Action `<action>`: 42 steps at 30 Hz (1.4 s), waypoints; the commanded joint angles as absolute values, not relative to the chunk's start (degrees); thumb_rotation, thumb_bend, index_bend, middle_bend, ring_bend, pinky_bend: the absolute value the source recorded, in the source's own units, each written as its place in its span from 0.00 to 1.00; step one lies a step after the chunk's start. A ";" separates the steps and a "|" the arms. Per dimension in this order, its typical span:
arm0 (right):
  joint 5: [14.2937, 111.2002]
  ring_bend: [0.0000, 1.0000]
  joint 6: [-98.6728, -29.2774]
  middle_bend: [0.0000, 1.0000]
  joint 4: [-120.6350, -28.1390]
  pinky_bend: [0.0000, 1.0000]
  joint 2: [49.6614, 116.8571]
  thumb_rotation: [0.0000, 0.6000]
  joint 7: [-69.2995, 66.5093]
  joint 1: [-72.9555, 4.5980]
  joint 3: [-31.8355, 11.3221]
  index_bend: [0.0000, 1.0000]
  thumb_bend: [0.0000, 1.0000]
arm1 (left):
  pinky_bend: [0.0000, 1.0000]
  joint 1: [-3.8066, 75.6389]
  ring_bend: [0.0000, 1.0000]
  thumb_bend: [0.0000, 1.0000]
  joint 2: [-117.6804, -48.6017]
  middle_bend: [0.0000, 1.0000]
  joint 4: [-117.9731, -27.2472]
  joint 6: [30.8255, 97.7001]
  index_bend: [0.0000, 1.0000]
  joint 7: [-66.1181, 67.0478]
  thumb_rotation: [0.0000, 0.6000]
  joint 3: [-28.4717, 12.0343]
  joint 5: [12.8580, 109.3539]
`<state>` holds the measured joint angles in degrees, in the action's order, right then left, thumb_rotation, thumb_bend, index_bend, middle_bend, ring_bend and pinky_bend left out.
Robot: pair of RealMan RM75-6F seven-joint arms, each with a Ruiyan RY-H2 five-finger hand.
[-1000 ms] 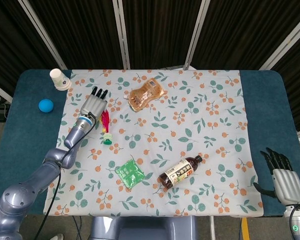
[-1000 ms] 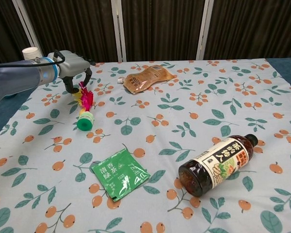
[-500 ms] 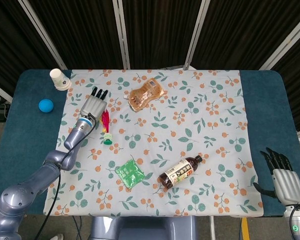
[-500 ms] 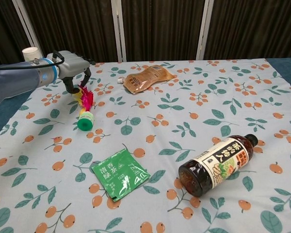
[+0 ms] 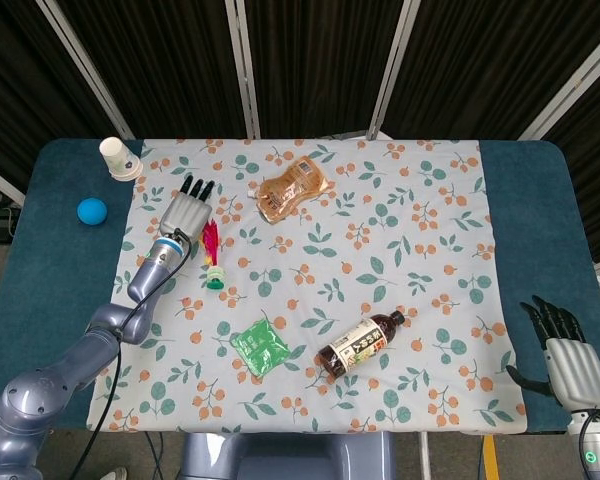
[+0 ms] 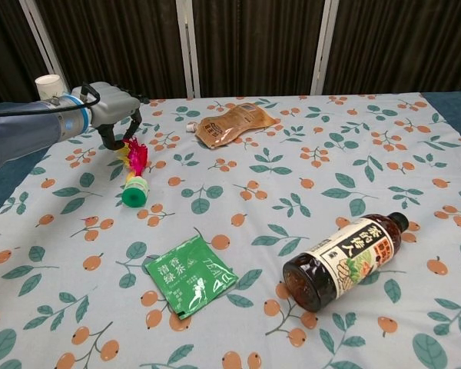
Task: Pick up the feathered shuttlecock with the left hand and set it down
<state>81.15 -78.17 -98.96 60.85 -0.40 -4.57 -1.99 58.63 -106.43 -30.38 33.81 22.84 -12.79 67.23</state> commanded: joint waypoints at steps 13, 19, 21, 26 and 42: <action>81.05 0.00 -77.85 0.00 -99.04 0.00 60.72 1.00 -0.58 -4.68 -1.98 0.10 0.14 | 0.01 58.74 0.00 0.54 -107.12 0.02 -29.56 34.20 0.57 21.85 1.00 -12.43 67.57; 81.09 0.00 -77.86 0.00 -98.98 0.00 60.74 1.00 -0.60 -4.68 -1.98 0.10 0.13 | 0.01 58.84 0.00 0.54 -106.98 0.02 -29.66 35.01 0.58 21.16 1.00 -12.49 67.91; 81.09 0.00 -77.87 0.00 -98.97 0.00 60.76 1.00 -0.56 -4.69 -1.99 0.10 0.13 | 0.01 59.00 0.00 0.54 -106.63 0.02 -30.03 35.54 0.58 20.87 1.00 -12.69 68.02; 81.14 0.00 -77.89 0.00 -98.93 0.00 60.81 1.00 -0.45 -4.71 -2.00 0.10 0.13 | 0.01 59.48 0.00 0.54 -104.78 0.02 -32.58 37.75 0.58 20.36 1.00 -13.25 68.69; 81.62 0.00 -78.31 0.00 -98.50 0.00 61.08 1.00 -0.17 -4.71 -2.03 0.10 0.14 | 0.01 57.19 0.00 0.54 -91.34 0.02 -55.98 47.56 0.59 24.19 1.00 -13.59 71.69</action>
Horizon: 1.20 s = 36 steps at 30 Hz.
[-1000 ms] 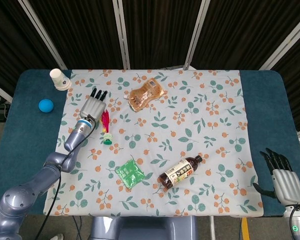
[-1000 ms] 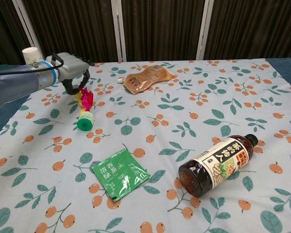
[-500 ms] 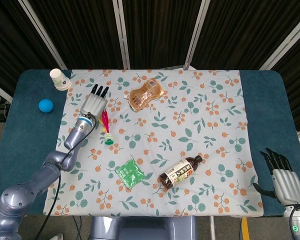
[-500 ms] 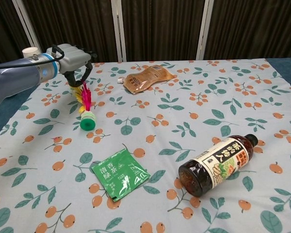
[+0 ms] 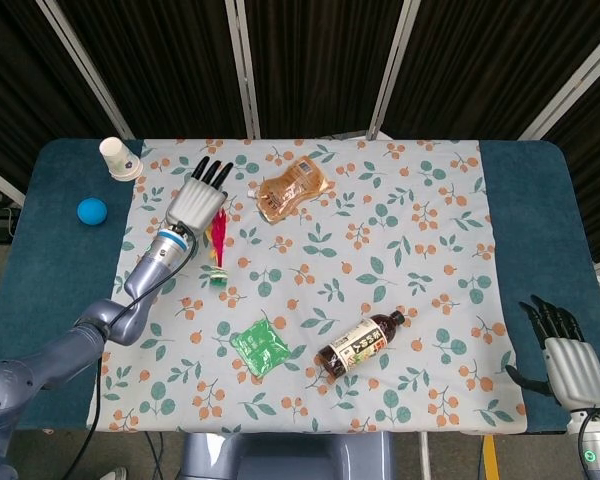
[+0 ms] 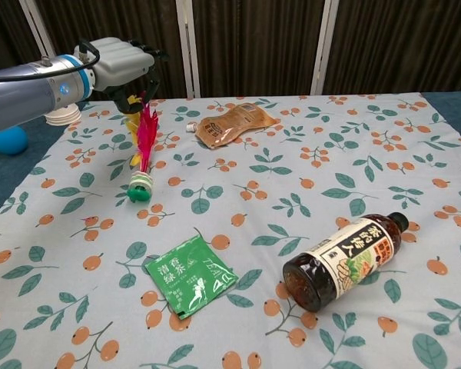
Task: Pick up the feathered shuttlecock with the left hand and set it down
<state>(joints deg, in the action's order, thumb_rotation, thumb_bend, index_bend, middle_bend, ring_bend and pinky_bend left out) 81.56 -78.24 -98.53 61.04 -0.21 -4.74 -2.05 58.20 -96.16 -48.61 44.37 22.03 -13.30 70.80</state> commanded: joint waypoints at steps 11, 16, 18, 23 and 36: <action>82.46 0.00 -79.25 0.00 -98.15 0.00 61.27 1.00 -0.03 -4.51 -2.03 0.10 0.13 | 0.01 53.68 0.00 0.54 -78.63 0.02 -80.05 54.31 0.59 31.63 1.00 -13.74 71.77; 82.88 0.00 -79.75 0.00 -97.97 0.00 61.43 1.00 0.13 -4.37 -1.99 0.10 0.13 | 0.01 52.18 0.00 0.54 -74.32 0.03 -87.58 56.19 0.59 34.96 1.00 -12.99 71.51; 82.88 0.00 -79.84 0.00 -97.97 0.00 61.46 1.00 0.22 -4.33 -2.00 0.10 0.14 | 0.01 51.77 0.00 0.54 -73.37 0.03 -89.23 56.78 0.59 35.70 1.00 -12.80 71.47; 82.84 0.00 -80.22 0.00 -97.86 0.00 61.70 1.00 0.77 -4.24 -2.13 0.10 0.13 | 0.01 49.99 0.00 0.54 -70.33 0.03 -94.32 59.17 0.59 37.83 1.00 -11.67 72.26; 83.06 0.00 -81.18 0.00 -97.99 0.00 61.98 1.00 1.90 -3.85 -2.16 0.10 0.13 | 0.01 45.72 0.00 0.54 -68.39 0.03 -100.99 63.02 0.59 39.33 1.00 -8.22 73.09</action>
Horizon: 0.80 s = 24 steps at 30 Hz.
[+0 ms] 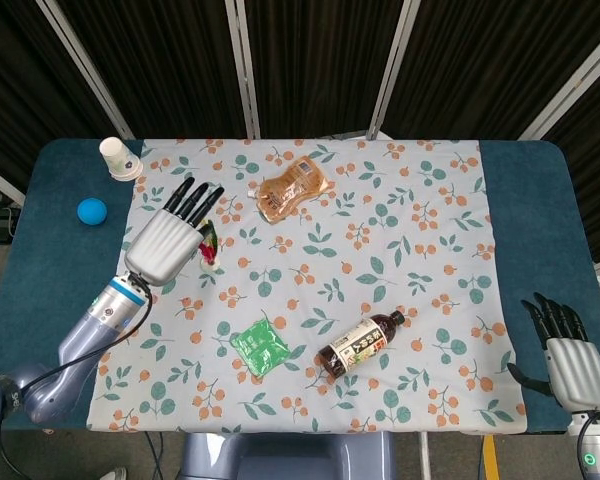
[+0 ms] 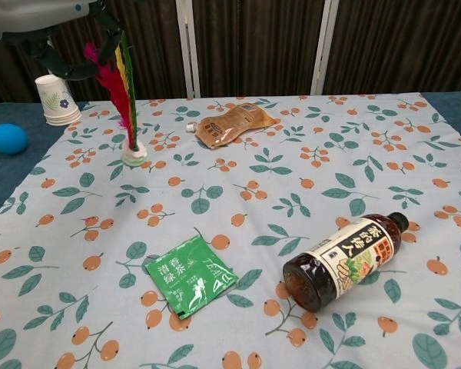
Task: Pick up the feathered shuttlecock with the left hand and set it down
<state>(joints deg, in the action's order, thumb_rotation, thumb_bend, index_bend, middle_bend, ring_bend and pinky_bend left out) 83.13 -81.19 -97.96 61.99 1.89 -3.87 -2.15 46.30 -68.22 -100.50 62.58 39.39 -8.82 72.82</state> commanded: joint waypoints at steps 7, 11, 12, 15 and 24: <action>83.17 0.00 -81.08 0.00 -97.81 0.00 61.99 1.00 2.36 -3.91 -2.13 0.10 0.13 | 0.01 44.04 0.00 0.54 -69.55 0.03 -100.52 63.93 0.59 39.02 1.00 -6.12 74.51; 83.14 0.00 -81.09 0.00 -97.79 0.00 62.02 1.00 2.44 -3.91 -2.15 0.10 0.14 | 0.01 43.51 0.00 0.54 -70.44 0.03 -99.85 64.09 0.59 38.44 1.00 -5.73 74.59; 83.18 0.00 -81.10 0.00 -97.78 0.00 62.03 1.00 2.47 -3.91 -2.14 0.10 0.14 | 0.01 43.40 0.00 0.54 -70.69 0.03 -99.78 64.14 0.59 38.32 1.00 -5.70 74.61; 83.39 0.00 -81.24 0.00 -97.66 0.00 62.04 1.00 2.62 -3.90 -2.13 0.10 0.14 | 0.01 43.14 0.00 0.54 -71.18 0.03 -99.94 64.38 0.59 38.33 1.00 -5.57 74.84; 83.36 0.00 -81.19 0.00 -97.84 0.00 61.92 1.00 2.35 -3.81 -2.07 0.10 0.13 | 0.01 42.24 0.00 0.54 -71.88 0.03 -100.62 64.70 0.59 38.83 1.00 -4.84 75.60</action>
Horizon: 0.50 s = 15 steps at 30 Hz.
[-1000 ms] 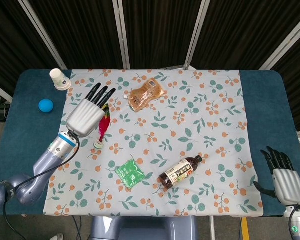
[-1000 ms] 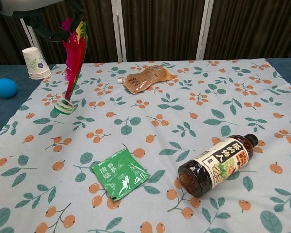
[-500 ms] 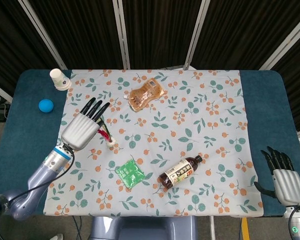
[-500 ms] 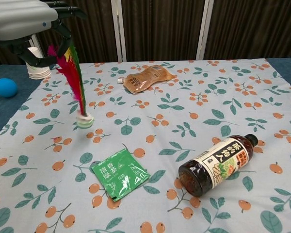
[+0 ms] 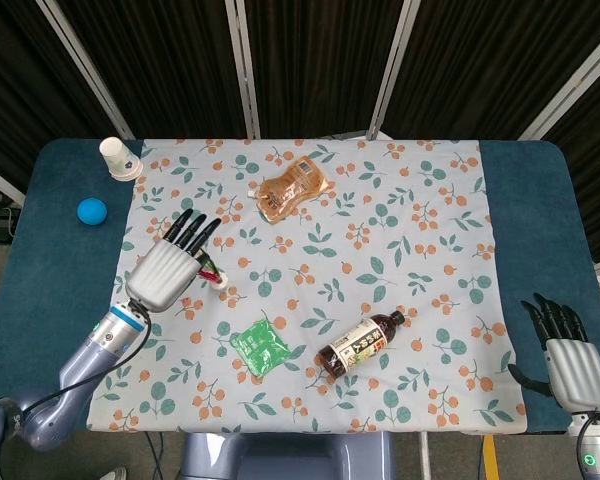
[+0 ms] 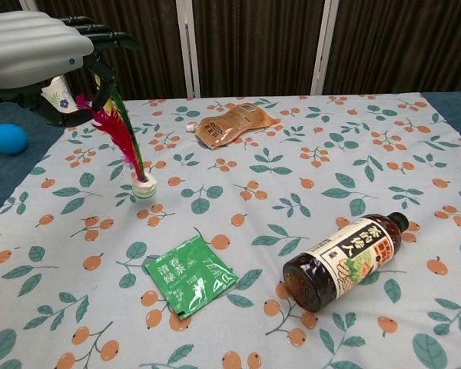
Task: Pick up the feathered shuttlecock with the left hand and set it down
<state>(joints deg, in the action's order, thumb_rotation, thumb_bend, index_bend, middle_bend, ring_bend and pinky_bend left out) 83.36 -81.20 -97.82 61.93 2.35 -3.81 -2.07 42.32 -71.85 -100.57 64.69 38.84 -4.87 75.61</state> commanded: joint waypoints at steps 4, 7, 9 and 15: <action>83.44 0.00 -81.19 0.00 -97.86 0.00 61.89 1.00 2.37 -3.81 -2.05 0.10 0.13 | 0.01 41.83 0.00 0.54 -72.16 0.03 -100.67 64.48 0.59 38.92 1.00 -4.38 75.52; 83.41 0.00 -81.20 0.00 -97.89 0.00 61.88 1.00 2.36 -3.79 -2.06 0.10 0.13 | 0.01 41.58 0.00 0.54 -72.53 0.03 -100.49 64.33 0.59 38.92 1.00 -4.12 75.46; 83.42 0.00 -81.21 0.00 -97.90 0.00 61.89 1.00 2.38 -3.78 -2.06 0.10 0.13 | 0.01 41.44 0.00 0.54 -72.91 0.03 -100.29 64.18 0.59 38.90 1.00 -3.93 75.40; 83.34 0.00 -81.20 0.00 -98.05 0.00 61.76 1.00 2.26 -3.72 -2.05 0.10 0.13 | 0.01 41.16 0.00 0.54 -73.61 0.03 -100.00 63.65 0.58 39.10 1.00 -3.28 75.72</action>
<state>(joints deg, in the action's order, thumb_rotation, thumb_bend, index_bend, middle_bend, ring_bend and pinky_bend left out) 83.35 -81.21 -98.05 61.77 2.26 -3.72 -2.05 41.17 -73.59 -99.99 63.63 39.09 -3.28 75.68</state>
